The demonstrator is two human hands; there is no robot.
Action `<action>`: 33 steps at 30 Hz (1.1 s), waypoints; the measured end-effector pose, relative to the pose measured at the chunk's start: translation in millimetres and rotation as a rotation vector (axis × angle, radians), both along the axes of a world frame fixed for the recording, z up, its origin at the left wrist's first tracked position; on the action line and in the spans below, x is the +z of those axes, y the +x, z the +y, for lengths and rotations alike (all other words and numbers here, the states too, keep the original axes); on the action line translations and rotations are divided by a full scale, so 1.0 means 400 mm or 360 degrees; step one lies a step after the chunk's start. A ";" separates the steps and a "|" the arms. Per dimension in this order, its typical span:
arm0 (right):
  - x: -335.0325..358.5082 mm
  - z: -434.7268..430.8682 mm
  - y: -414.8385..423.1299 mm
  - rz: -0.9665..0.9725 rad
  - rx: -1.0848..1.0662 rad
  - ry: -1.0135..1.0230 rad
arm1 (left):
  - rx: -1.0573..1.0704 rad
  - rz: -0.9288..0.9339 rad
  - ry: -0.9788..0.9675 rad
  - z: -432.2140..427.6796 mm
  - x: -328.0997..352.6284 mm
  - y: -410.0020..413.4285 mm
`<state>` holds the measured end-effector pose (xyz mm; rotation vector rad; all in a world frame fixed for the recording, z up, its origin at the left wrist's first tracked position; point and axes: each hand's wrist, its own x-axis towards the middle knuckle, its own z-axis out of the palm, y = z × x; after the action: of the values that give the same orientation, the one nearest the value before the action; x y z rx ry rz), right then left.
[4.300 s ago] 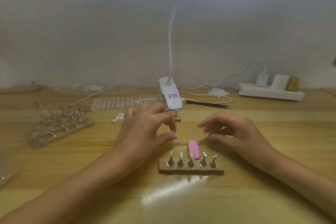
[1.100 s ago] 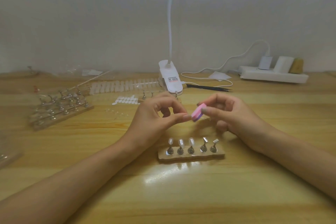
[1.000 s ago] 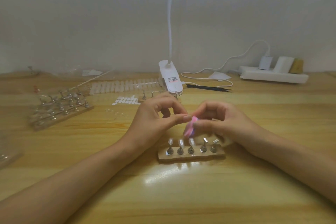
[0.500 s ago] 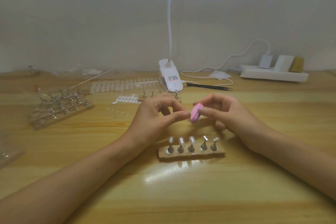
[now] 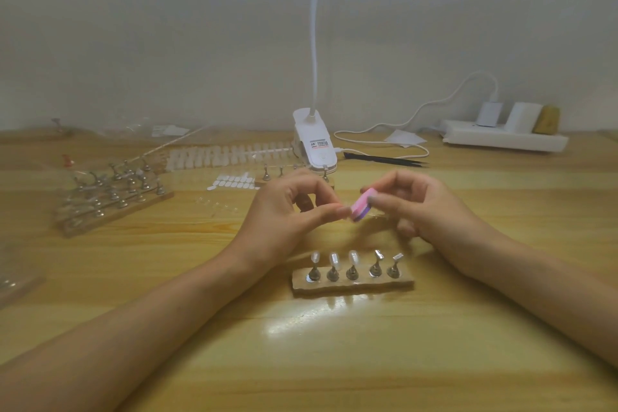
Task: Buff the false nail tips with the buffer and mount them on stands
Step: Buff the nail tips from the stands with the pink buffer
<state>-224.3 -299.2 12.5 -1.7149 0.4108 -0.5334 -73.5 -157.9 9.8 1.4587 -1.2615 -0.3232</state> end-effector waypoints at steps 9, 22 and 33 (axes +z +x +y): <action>-0.001 0.005 -0.003 0.0077 0.0200 -0.0043 | 0.0026 0.0006 -0.0022 -0.002 -0.005 0.004; 0.004 0.011 -0.005 0.0099 0.0178 -0.0095 | -0.0010 0.0116 -0.0019 -0.002 -0.006 0.008; 0.002 0.003 -0.004 0.0000 -0.0007 0.0009 | -0.0007 0.0104 -0.0006 -0.004 -0.006 0.005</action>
<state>-225.9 -298.1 13.1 -1.7086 0.4156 -0.5350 -71.4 -159.4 7.4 1.4314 -1.2123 -0.3686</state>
